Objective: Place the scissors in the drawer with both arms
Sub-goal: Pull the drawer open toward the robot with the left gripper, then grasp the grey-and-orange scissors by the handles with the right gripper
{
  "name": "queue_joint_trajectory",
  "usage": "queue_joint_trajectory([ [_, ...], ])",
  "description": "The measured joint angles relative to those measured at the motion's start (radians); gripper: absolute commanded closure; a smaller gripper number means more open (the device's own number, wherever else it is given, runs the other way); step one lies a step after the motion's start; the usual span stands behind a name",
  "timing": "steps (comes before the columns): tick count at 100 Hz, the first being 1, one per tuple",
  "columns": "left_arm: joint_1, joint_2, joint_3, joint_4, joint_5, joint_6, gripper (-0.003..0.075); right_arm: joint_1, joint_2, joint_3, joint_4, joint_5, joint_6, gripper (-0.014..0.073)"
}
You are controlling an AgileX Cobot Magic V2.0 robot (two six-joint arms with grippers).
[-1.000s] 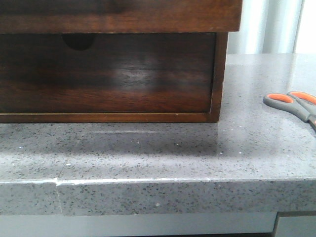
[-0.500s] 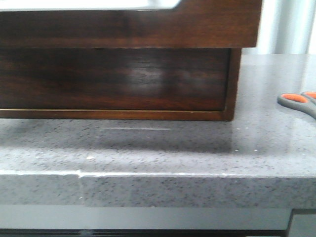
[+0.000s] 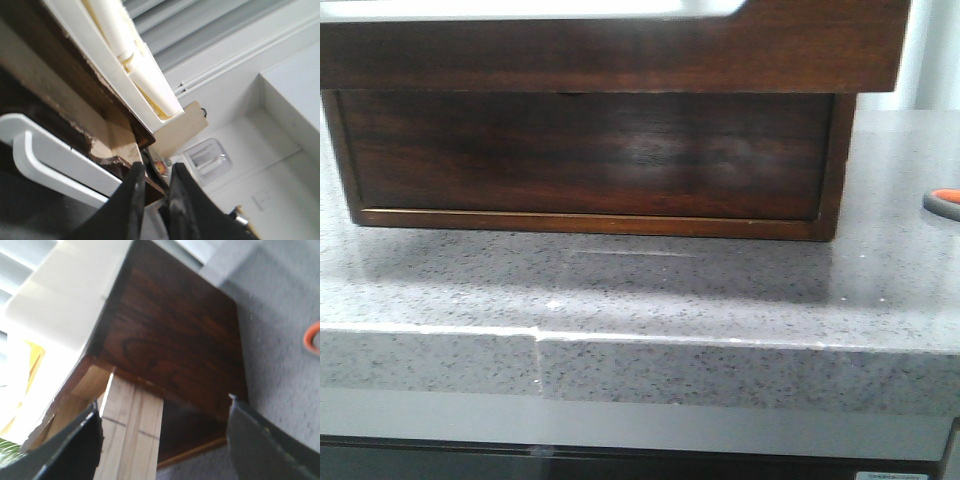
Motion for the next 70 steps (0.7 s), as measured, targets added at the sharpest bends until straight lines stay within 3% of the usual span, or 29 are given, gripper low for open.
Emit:
queue_joint_trajectory([
  [21, 0.000, 0.000, -0.095, 0.043, 0.010, 0.248, 0.0740, 0.000, 0.144, -0.130, -0.165, 0.049, 0.000, 0.0127],
  [33, 0.000, 0.000, -0.127, 0.064, 0.026, 0.307, 0.0740, -0.010, 0.279, -0.263, -0.317, 0.139, 0.016, 0.0127],
  [56, 0.000, -0.002, -0.152, 0.099, 0.071, 0.323, 0.0740, -0.068, 0.558, -0.550, -0.714, 0.502, 0.137, 0.0127],
  [70, 0.000, -0.002, -0.152, 0.101, 0.066, 0.324, 0.0740, -0.068, 0.756, -0.679, -0.865, 0.714, 0.161, 0.0127],
])
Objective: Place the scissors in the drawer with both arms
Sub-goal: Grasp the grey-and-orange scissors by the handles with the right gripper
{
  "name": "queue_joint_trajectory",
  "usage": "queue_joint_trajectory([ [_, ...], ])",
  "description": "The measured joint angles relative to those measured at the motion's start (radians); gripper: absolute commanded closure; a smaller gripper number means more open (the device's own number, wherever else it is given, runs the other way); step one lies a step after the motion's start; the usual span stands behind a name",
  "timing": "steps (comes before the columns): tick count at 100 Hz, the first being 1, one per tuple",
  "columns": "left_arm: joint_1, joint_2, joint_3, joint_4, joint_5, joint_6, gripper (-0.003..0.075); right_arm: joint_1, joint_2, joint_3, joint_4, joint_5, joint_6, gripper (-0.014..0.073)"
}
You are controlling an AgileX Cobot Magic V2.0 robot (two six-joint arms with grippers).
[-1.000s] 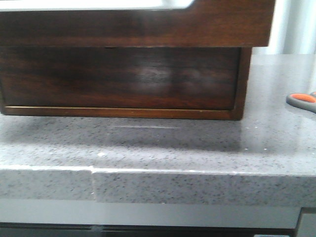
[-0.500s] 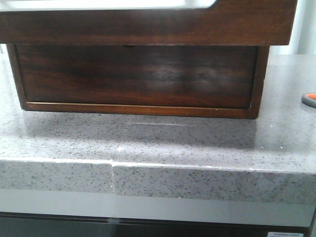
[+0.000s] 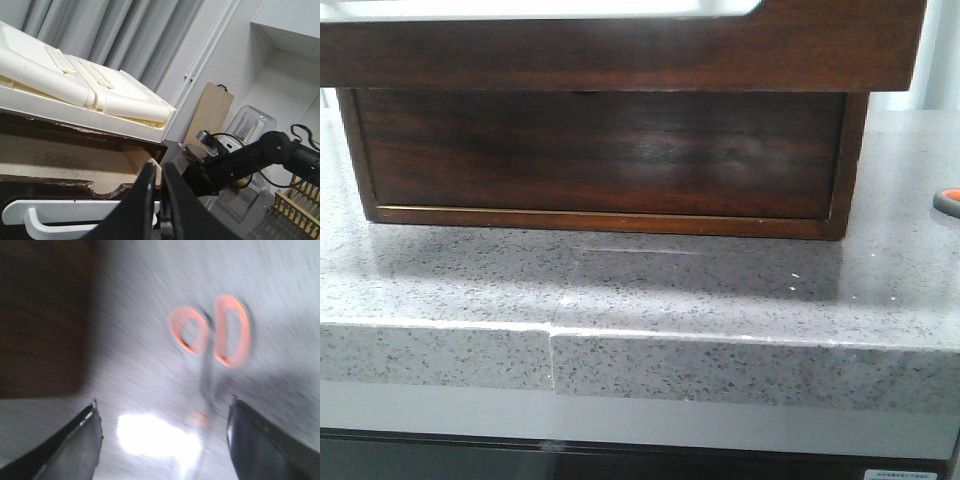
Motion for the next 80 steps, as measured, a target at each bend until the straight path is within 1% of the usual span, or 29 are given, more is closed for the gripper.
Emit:
queue_joint_trajectory([
  [8, 0.000, 0.000, 0.000, 0.000, -0.012, 0.002, 0.0740, 0.000, 0.084, -0.025, -0.045, 0.054, 0.002, 0.0127],
  [23, 0.000, 0.000, 0.000, -0.004, -0.026, 0.002, 0.0740, 0.000, 0.188, -0.036, -0.085, 0.071, 0.018, 0.0127],
  [51, 0.000, 0.000, 0.000, -0.011, -0.027, 0.002, 0.0740, 0.016, 0.263, -0.036, -0.101, 0.045, 0.031, 0.0127],
  [64, 0.000, 0.000, 0.000, -0.011, -0.027, 0.002, 0.0740, 0.039, 0.291, -0.036, -0.106, 0.026, 0.062, 0.0127],
  [80, 0.000, 0.000, 0.000, -0.011, -0.027, 0.002, 0.0740, 0.040, 0.320, -0.036, -0.109, 0.010, 0.092, 0.0127],
])
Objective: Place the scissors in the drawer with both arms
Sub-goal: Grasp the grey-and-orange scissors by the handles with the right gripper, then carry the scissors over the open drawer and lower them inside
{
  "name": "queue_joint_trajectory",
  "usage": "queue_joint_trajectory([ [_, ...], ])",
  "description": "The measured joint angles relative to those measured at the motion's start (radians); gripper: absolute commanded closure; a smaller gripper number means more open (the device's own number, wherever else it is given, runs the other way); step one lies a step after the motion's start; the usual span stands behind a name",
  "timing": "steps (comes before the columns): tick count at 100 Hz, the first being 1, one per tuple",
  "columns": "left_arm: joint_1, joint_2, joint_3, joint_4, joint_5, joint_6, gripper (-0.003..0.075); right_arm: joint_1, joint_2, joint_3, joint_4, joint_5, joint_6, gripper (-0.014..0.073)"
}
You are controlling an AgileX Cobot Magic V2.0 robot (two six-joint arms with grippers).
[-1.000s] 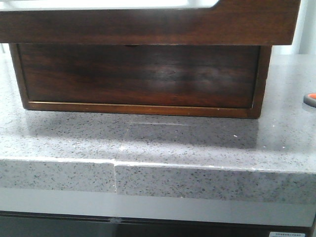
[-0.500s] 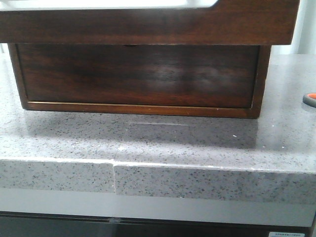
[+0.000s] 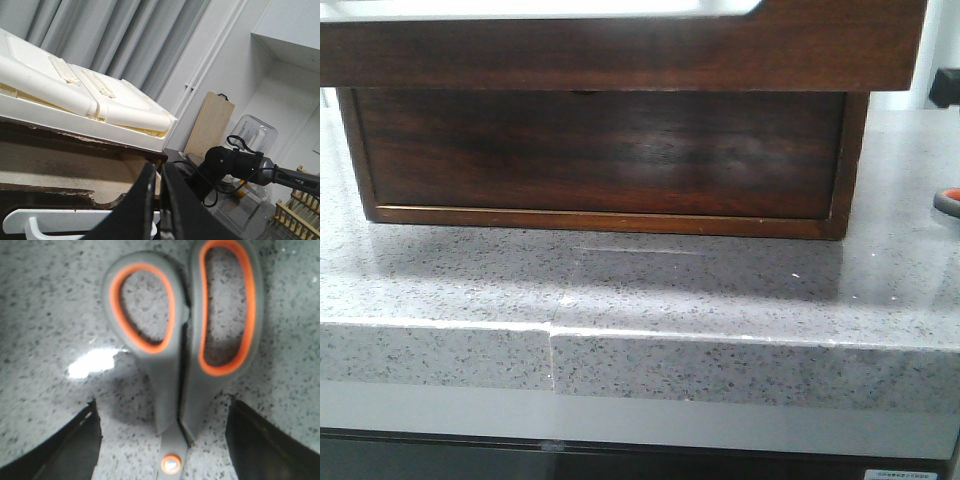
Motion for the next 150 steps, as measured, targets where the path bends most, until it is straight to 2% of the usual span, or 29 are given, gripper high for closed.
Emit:
queue_joint_trajectory([
  [21, 0.000, 0.000, 0.000, -0.001, -0.002, 0.000, 0.0740, 0.000, 0.027, 0.019, -0.015, -0.021, 0.029, 0.0132],
  [31, 0.000, 0.000, 0.000, -0.001, -0.002, 0.000, 0.0740, 0.000, 0.027, 0.035, -0.021, -0.041, 0.038, 0.0196],
  [45, 0.000, 0.000, -0.002, -0.001, -0.002, 0.000, 0.0740, 0.000, 0.025, 0.057, -0.042, -0.064, 0.041, 0.0385],
  [58, 0.000, 0.000, -0.002, -0.001, -0.002, 0.000, 0.0740, 0.000, 0.023, 0.059, -0.049, -0.073, 0.041, 0.0671],
  [84, 0.000, 0.000, -0.002, -0.001, -0.002, 0.000, 0.0740, 0.000, -0.026, 0.066, -0.038, -0.084, 0.042, 0.0664],
  [98, 0.000, 0.000, -0.002, 0.003, -0.002, 0.000, 0.0740, 0.001, -0.153, 0.035, -0.021, -0.060, 0.028, 0.0663],
  [113, 0.000, 0.000, -0.002, 0.060, 0.015, 0.000, 0.0740, 0.017, -0.327, -0.111, -0.020, -0.047, -0.023, 0.0660],
  [133, 0.000, 0.000, -0.002, 0.149, 0.050, 0.000, 0.0740, 0.063, -0.437, -0.363, -0.006, 0.000, -0.115, 0.0660],
  [150, 0.000, 0.000, -0.002, 0.164, 0.055, 0.009, 0.0740, 0.159, -0.447, -0.563, 0.097, 0.011, -0.293, 0.0660],
])
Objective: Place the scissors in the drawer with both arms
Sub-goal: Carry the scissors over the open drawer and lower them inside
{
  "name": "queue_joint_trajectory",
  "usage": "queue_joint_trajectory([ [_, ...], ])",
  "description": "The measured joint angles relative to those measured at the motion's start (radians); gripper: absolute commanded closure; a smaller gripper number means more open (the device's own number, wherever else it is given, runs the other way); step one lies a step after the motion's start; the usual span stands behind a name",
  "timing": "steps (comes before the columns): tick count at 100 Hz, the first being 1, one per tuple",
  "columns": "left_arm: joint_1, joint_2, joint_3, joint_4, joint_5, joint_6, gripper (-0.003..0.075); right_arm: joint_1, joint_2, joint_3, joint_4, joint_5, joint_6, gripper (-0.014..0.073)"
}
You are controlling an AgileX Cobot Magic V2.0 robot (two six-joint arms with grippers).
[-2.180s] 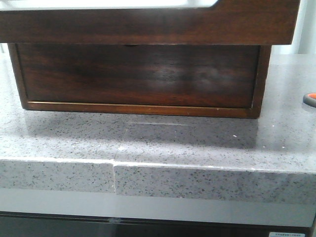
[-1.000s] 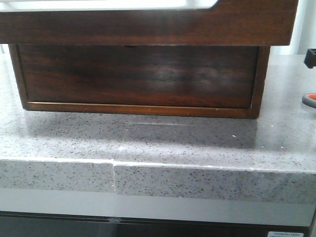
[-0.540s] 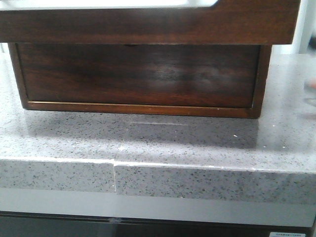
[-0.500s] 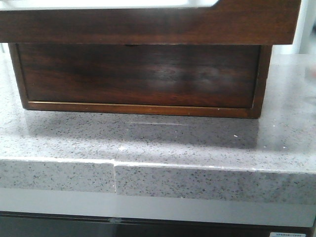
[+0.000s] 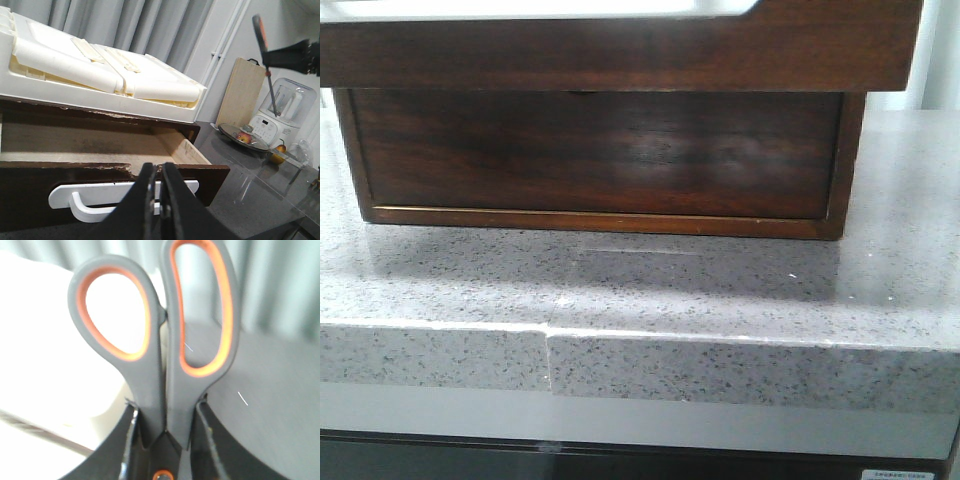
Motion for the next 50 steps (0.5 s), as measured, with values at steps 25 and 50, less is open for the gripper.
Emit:
queue_joint_trajectory([
  [25, 0.000, 0.000, 0.000, 0.002, 0.002, 0.002, 0.0740, 0.251, 0.057, -0.073, 0.212, -0.008, -0.318, 0.0660],
  [50, 0.000, 0.000, 0.000, -0.007, 0.002, 0.005, 0.0740, 0.472, 0.238, -0.073, 0.215, 0.005, -0.487, 0.0660],
])
